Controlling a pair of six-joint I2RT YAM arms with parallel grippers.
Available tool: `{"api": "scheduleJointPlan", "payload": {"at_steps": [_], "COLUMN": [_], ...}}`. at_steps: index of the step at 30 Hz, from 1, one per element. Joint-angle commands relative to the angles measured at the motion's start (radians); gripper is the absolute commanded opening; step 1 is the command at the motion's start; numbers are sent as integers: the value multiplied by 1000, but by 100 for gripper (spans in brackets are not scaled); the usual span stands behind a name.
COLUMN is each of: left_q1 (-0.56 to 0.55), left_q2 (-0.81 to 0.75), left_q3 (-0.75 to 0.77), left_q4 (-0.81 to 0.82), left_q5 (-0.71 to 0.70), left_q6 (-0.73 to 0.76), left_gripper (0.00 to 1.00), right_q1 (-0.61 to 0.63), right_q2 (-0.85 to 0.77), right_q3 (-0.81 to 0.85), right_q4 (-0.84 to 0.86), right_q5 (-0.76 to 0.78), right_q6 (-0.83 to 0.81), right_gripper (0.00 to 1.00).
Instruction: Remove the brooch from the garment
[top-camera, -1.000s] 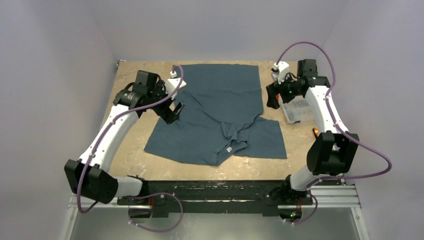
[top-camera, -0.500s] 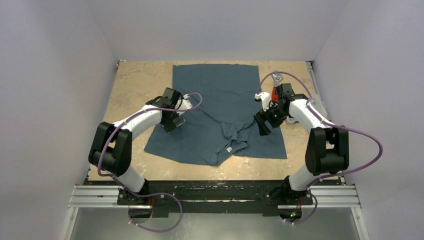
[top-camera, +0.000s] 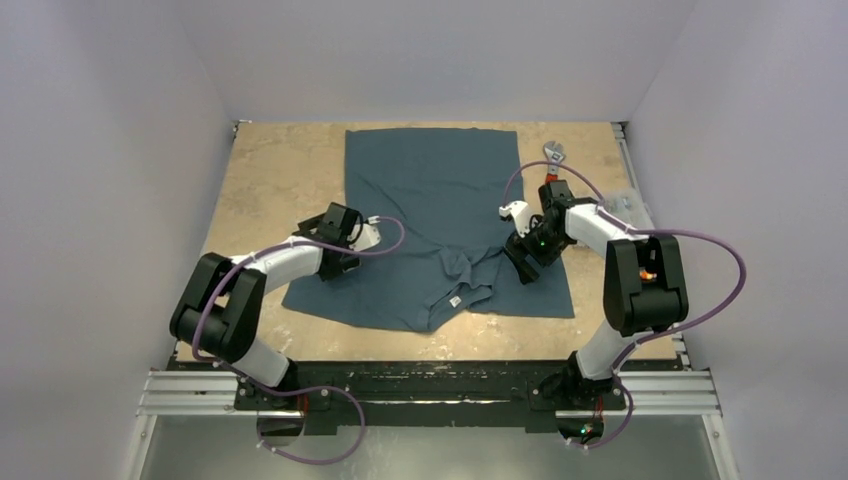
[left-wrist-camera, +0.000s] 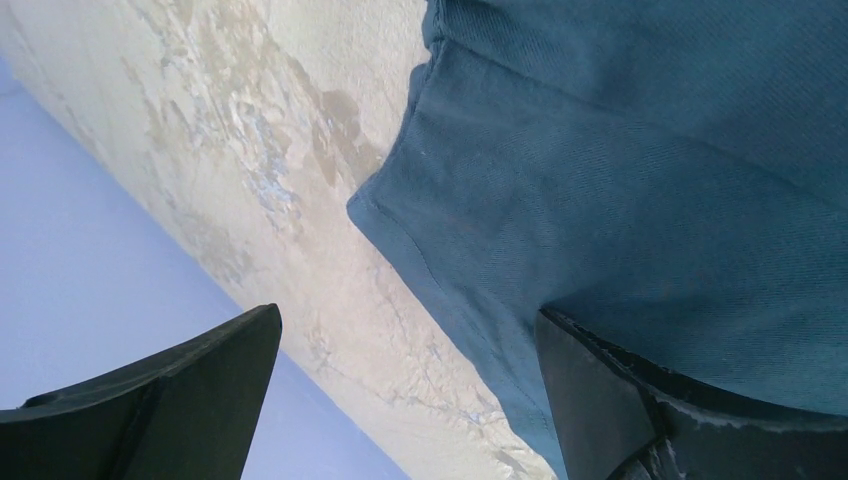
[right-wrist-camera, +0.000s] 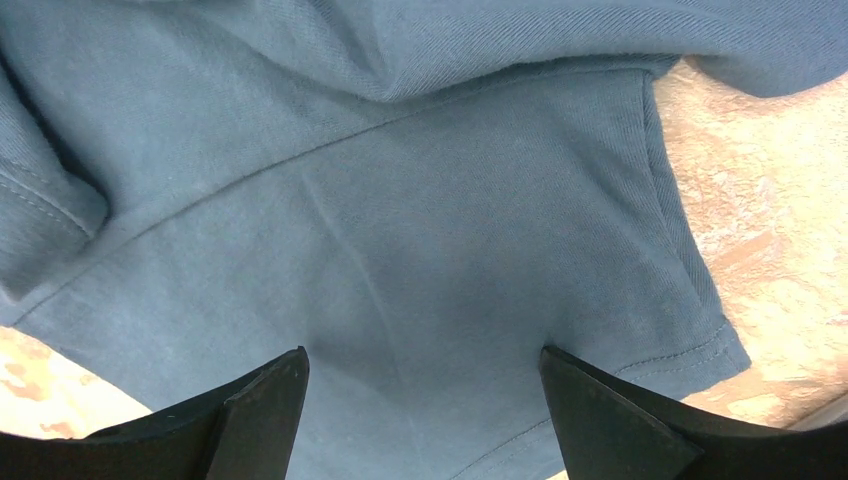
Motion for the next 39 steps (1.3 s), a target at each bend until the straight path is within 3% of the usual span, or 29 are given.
{"api": "scheduleJointPlan", "payload": {"at_steps": [1,20,29,33,36,39], "left_q1": [8,66,124,191,210,163], "left_q2": [-1,-287,-270,-229,-246,-362], "left_q3": [-125,-312,-281,-231,-169,-89], "left_q4": [-17,-109,-120,-112,-178,-329], "left_q5": [10,62,103,114,166,315], "left_q6": [49,176,207,240,245,200], "left_gripper": [100,100,100,100,100,100], "right_q1": [-5,-13,-15,-33,-42,-41], "right_q2": [19,-155,-220,-188,-178,-209], "right_q3": [-74,-257,-306,-252,-199,-149], "right_q4": [28,-115,-84,-75,-114,-211], "right_q5": [70,161,200,211,167,83], "right_q6": [-70,-216,-209,-188,-199,-220], "right_gripper": [90,90,91,91,91,92]}}
